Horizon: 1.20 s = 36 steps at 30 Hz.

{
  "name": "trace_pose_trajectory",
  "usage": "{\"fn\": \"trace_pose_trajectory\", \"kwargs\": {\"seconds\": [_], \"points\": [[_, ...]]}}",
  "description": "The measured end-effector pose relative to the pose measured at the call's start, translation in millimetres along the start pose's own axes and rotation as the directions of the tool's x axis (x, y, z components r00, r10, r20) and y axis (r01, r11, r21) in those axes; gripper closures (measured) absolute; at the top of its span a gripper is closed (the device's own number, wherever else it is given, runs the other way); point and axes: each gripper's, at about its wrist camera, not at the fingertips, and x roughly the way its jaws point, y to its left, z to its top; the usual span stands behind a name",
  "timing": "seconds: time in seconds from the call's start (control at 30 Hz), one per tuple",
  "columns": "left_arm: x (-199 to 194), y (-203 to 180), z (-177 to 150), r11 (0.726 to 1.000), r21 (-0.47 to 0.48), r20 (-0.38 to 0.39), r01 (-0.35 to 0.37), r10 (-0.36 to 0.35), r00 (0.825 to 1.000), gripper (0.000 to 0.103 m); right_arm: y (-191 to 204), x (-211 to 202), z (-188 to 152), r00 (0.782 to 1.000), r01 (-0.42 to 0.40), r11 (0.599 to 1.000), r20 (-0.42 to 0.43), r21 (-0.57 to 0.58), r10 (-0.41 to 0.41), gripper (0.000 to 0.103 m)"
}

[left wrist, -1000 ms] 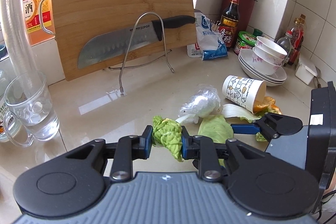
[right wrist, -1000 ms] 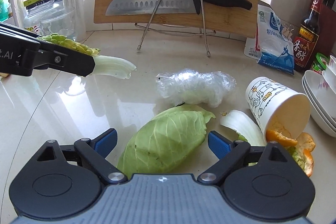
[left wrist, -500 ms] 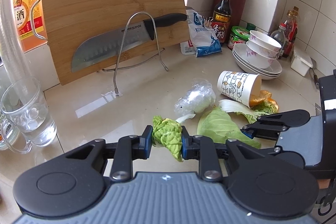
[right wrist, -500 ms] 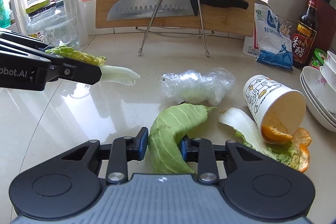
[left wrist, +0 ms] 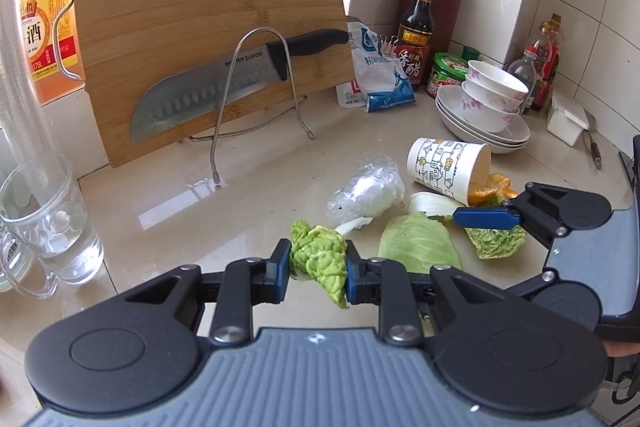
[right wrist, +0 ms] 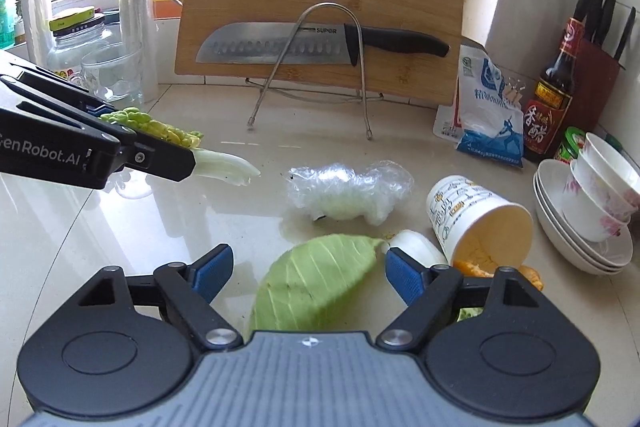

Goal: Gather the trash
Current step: 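Grasp the smooth green cabbage leaf with the right tool, then carry both cabbage leaves over the white bin with both tools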

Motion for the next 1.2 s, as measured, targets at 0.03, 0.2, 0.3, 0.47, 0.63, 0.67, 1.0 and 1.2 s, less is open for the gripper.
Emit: {"fn": "trace_pose_trajectory", "kwargs": {"seconds": [0.03, 0.2, 0.3, 0.47, 0.63, 0.67, 1.0, 1.2], "points": [[0.3, 0.8, 0.1, 1.000, -0.002, 0.000, -0.003, 0.003, 1.000, 0.079, 2.1, 3.8, 0.5, 1.000, 0.000, 1.000, -0.006, -0.008, 0.000, 0.016], [1.8, 2.9, -0.6, 1.000, -0.002, -0.003, -0.009, 0.009, 1.000, 0.079, 3.3, 20.3, -5.8, 0.999, 0.013, 1.000, -0.053, 0.005, -0.013, 0.017], [4.4, 3.3, -0.2, 1.000, -0.004, -0.006, -0.006, 0.006, 1.000, 0.079, 1.3, 24.8, -8.4, 0.997, 0.020, 1.000, -0.071, 0.008, -0.019, 0.029], [7.7, 1.8, 0.5, 1.000, 0.006, -0.013, 0.000, 0.000, 1.000, 0.079, -4.5, 24.4, -12.3, 0.996, 0.036, 0.999, -0.082, 0.017, -0.034, 0.057], [7.2, -2.0, 2.0, 1.000, 0.030, -0.015, 0.009, -0.008, 1.000, 0.079, -12.3, 14.2, -14.2, 0.997, 0.029, 0.998, -0.070, 0.048, -0.026, 0.071], [6.8, -2.8, 2.3, 0.999, 0.034, -0.015, 0.011, -0.010, 1.000, 0.079, -13.1, 10.8, -14.1, 0.998, 0.027, 0.998, -0.066, 0.053, -0.024, 0.072], [-10.0, -23.1, 0.8, 0.993, 0.109, -0.032, 0.053, -0.050, 0.998, 0.079, -16.8, -42.4, -20.8, 1.000, -0.007, 0.995, -0.028, 0.103, 0.010, 0.073], [-24.3, -49.4, -3.6, 0.980, 0.162, -0.047, 0.112, -0.106, 0.993, 0.079, -22.2, -82.3, -36.9, 1.000, 0.020, 0.989, -0.014, 0.147, -0.018, 0.073]]}}
